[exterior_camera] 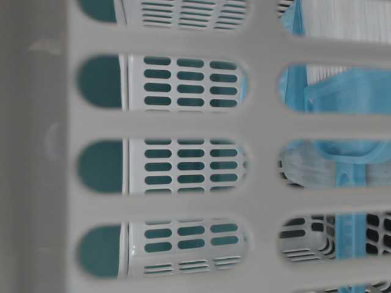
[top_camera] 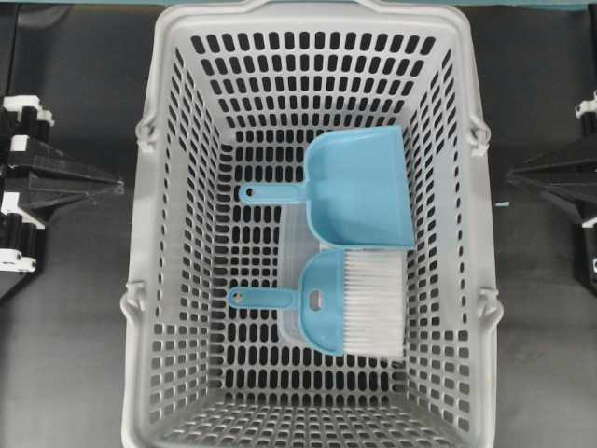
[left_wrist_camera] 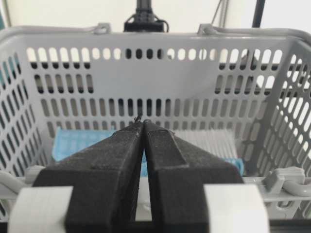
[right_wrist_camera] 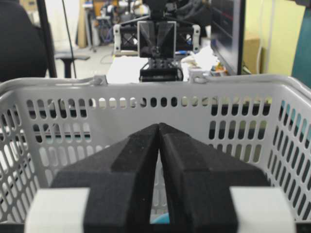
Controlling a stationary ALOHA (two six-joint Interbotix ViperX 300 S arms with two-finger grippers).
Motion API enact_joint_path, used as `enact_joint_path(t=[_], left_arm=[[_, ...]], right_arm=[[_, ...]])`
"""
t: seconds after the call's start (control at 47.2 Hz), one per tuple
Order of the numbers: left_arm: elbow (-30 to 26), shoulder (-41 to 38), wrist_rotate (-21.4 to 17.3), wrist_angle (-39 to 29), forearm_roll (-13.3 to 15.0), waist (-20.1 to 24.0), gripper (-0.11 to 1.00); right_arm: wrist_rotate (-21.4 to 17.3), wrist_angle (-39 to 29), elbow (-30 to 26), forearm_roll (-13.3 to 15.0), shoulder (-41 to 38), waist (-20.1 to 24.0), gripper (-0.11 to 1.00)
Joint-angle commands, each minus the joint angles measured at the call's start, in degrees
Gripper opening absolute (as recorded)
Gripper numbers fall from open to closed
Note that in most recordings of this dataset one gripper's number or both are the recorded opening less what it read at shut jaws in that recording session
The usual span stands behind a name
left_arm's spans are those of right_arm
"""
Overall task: Pick up the hand brush from the shopping basket with the left arm.
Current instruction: 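Move the left gripper over the basket toward the blue hand brush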
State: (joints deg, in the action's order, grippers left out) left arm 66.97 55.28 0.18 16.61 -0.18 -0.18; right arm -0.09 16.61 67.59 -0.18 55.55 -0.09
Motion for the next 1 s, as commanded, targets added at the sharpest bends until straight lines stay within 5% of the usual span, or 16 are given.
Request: enact_joint_path(t=[0.0, 0.127, 0.509, 0.721, 0.827, 0.975], left_arm=[[-3.8, -2.0, 2.3, 0.1, -2.2, -1.1, 0.06], [-9.3, -5.2, 4.8, -5.4, -2.3, -0.9, 0.00], [-34.9, -21.5, 5.3, -44.1, -2.3, -4.1, 0.00], [-46.1, -31.8, 5.5, -60.1, -2.3, -5.5, 0.00], [-50.6, -36.7, 5.7, -65.0, -2.3, -5.9, 0.00], [-55.2, -41.7, 4.9, -68.2, -2.3, -7.0, 0.01]], right_arm=[[-0.4, 0.4, -1.1, -0.2, -0.5, 0.3, 0.00], [-0.7, -1.3, -1.6, -1.0, 0.0, 0.3, 0.00], [-0.8, -13.2, -3.9, -0.9, 0.5, 0.0, 0.00], [-0.5, -14.7, -4.0, -0.9, 1.1, 0.0, 0.01], [-0.7, -15.1, -4.0, -0.9, 1.1, 0.1, 0.09], [-0.6, -14.9, -4.0, -0.9, 1.3, 0.1, 0.34]])
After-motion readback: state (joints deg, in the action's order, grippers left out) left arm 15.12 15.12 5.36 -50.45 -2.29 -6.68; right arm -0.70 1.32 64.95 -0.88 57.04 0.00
